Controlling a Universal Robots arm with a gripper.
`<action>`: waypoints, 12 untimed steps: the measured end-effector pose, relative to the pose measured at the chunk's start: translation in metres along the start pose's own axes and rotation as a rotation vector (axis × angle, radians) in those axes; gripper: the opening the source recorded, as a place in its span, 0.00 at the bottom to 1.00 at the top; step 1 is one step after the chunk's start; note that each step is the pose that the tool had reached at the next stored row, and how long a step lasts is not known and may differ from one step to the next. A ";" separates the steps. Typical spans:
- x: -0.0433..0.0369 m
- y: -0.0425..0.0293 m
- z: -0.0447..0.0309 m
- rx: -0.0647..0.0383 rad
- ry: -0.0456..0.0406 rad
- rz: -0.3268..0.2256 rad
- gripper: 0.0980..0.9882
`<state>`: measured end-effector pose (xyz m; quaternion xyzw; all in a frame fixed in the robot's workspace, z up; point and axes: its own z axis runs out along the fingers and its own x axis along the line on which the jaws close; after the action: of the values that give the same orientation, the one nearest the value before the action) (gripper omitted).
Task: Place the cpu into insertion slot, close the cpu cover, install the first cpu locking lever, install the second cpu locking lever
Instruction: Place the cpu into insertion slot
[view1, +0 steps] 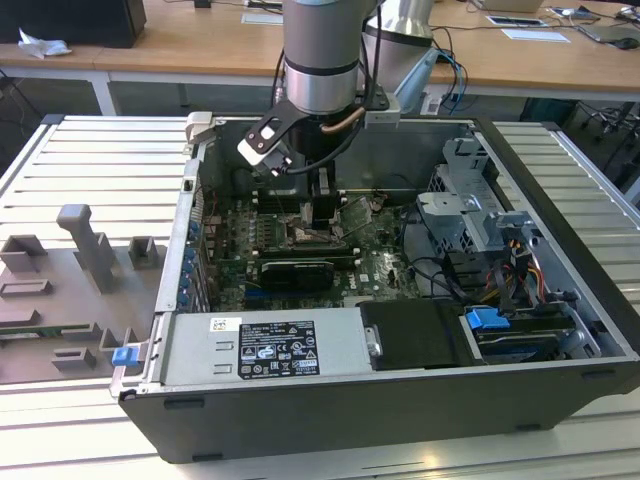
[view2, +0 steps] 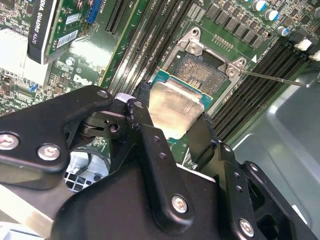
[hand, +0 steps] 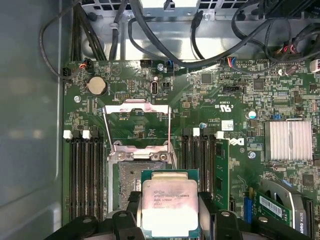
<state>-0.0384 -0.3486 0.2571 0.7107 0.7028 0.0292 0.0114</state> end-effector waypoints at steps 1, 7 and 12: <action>0.0000 0.0000 0.0001 0.000 0.0000 0.000 0.50; 0.0078 -0.0004 0.0062 0.000 -0.0010 0.000 0.50; 0.0205 -0.0013 0.0180 0.000 -0.0037 0.000 0.50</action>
<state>-0.0384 -0.3277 0.2396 0.7106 0.7029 0.0280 0.0128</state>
